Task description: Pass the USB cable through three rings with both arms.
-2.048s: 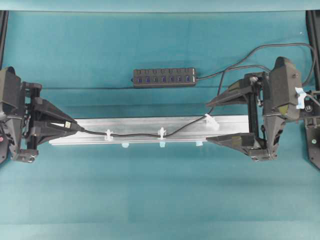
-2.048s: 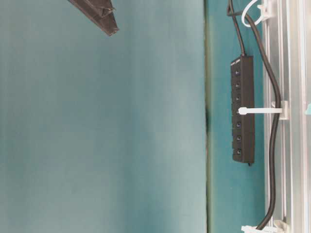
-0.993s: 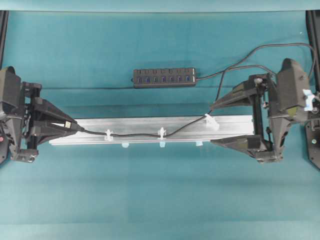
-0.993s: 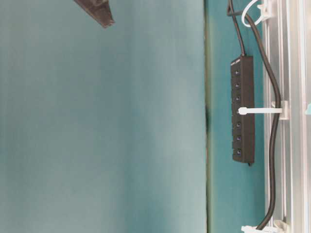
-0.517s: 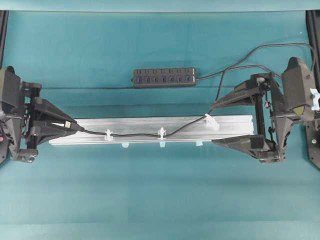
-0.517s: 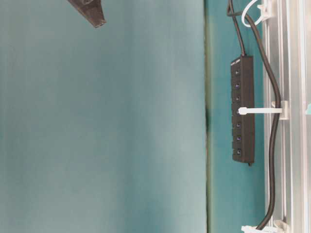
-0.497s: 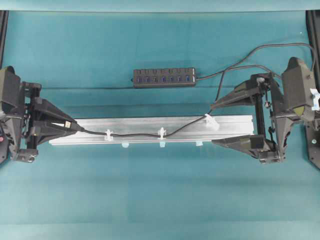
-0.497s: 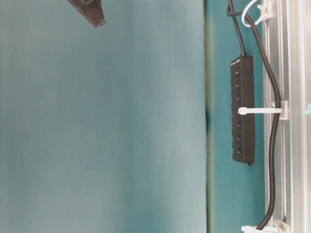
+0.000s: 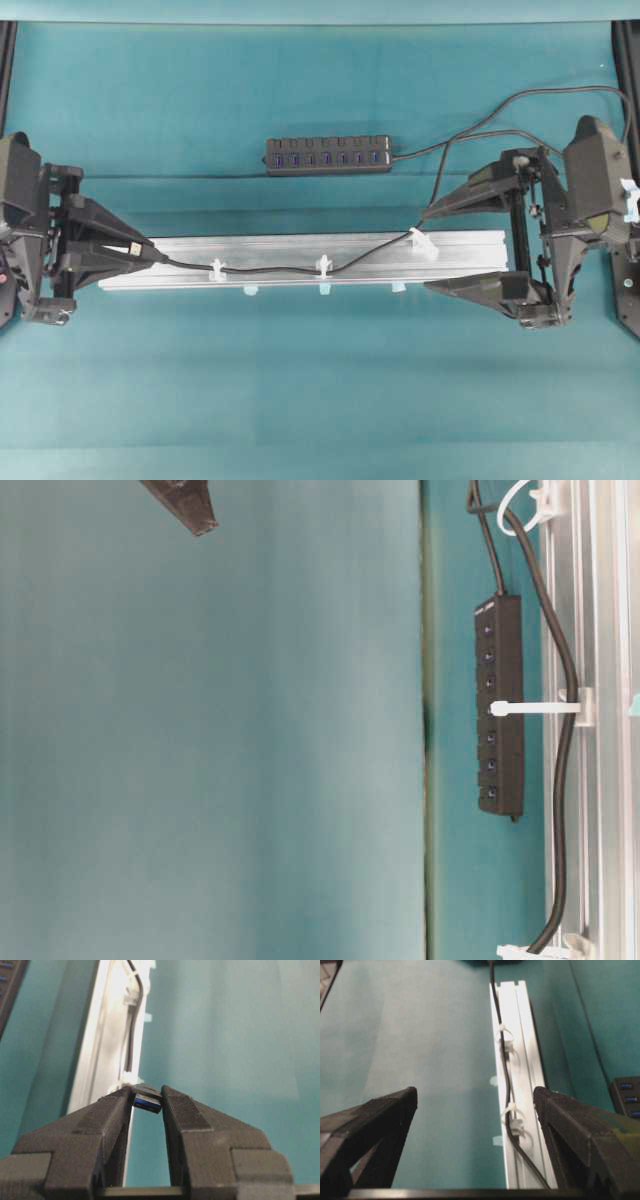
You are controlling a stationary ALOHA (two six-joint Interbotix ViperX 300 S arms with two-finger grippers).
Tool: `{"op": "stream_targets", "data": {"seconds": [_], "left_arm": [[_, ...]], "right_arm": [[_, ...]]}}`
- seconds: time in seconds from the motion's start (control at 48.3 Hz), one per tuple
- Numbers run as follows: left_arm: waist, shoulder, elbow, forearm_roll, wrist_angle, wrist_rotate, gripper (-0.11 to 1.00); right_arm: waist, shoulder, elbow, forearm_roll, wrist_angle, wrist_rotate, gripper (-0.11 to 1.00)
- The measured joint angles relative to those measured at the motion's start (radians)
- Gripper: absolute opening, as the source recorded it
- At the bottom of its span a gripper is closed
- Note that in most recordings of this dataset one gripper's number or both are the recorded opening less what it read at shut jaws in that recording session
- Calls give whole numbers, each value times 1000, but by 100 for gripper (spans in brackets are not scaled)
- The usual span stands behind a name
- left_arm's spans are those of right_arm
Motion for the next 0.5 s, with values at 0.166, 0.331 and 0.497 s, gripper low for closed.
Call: {"op": "stream_targets", "data": {"seconds": [0.166,0.331,0.497], "left_arm": [[0,0,-2,-2,0,0,26],[0,2,-2,0,0,0,26],[0,2,-3,-2,0,0,26]], "right_arm": [[3,0,3,0,-2,0,66],[2,0,5,0,-2,0,66],[2,0,6,0,0,0,66]]}}
